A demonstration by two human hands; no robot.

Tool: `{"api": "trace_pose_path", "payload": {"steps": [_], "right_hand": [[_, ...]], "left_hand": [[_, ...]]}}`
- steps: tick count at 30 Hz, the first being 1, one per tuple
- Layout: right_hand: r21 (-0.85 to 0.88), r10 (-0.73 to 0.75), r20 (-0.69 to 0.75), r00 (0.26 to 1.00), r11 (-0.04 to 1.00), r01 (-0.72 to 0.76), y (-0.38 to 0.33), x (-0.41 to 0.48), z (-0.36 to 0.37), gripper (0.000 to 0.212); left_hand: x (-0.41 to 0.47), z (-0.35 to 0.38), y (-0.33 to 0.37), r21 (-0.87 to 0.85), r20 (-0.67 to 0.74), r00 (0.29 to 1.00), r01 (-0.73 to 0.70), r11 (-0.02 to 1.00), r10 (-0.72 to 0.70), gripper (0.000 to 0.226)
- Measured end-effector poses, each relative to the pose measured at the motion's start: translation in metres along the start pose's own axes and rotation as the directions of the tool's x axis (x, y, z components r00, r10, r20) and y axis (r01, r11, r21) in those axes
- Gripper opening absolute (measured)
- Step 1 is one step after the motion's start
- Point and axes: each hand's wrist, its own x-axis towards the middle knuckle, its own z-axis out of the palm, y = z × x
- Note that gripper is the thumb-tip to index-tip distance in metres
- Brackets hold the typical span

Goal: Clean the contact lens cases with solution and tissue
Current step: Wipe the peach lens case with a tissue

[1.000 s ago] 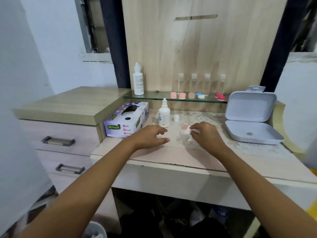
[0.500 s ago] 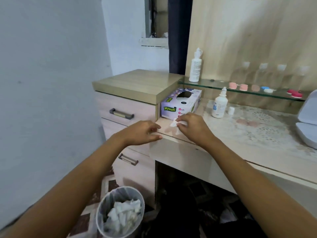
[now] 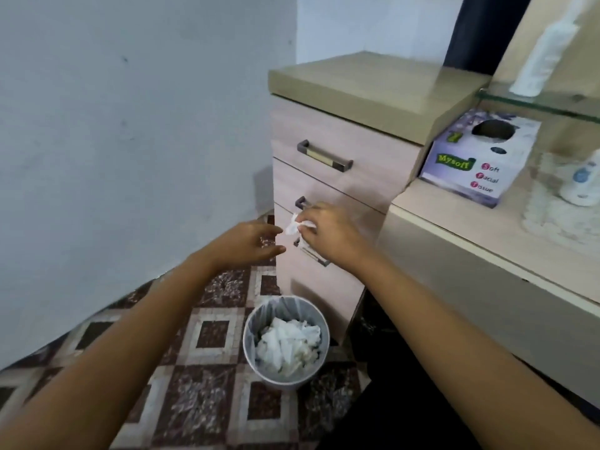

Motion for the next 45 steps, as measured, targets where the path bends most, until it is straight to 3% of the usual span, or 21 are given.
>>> {"api": "trace_pose_path", "payload": {"steps": [8,16,21,25,33,40,45], "right_hand": [[0.042,0.131,0.272,0.953,0.988,-0.148,0.027,0.0,0.1,0.026],[0.03,0.307,0.504,0.807,0.928,-0.371,0.067,-0.026,0.177,0.029],[-0.021,0.314,0.673,0.67,0.913,-0.407,0.08,-0.039,0.205,0.039],[-0.009,0.324,0.709,0.627,0.892,-0.452,0.09,-0.05,0.21,0.042],[0.014,0.293,0.684,0.668,0.91,-0.413,0.09,-0.047,0.201,0.042],[0.054,0.19,0.604,0.774,0.959,-0.278,0.075,-0.025,0.159,0.035],[0.047,0.139,0.532,0.835,0.98,-0.193,0.061,-0.008,0.116,0.043]], "left_hand": [[-0.009,0.072,-0.057,-0.092,0.152,0.976,0.169,0.981,-0.154,0.046],[-0.013,0.137,-0.082,-0.054,0.343,0.901,0.302,0.952,-0.267,0.053],[-0.013,0.162,-0.08,-0.013,0.448,0.851,0.311,0.95,-0.272,0.047],[-0.014,0.172,-0.079,-0.001,0.482,0.829,0.325,0.946,-0.285,0.058],[-0.005,0.163,-0.072,0.012,0.449,0.846,0.316,0.949,-0.287,0.053],[0.003,0.132,-0.074,-0.004,0.373,0.887,0.293,0.956,-0.27,0.056],[0.008,0.097,-0.063,0.015,0.278,0.929,0.248,0.969,-0.242,0.056]]}}
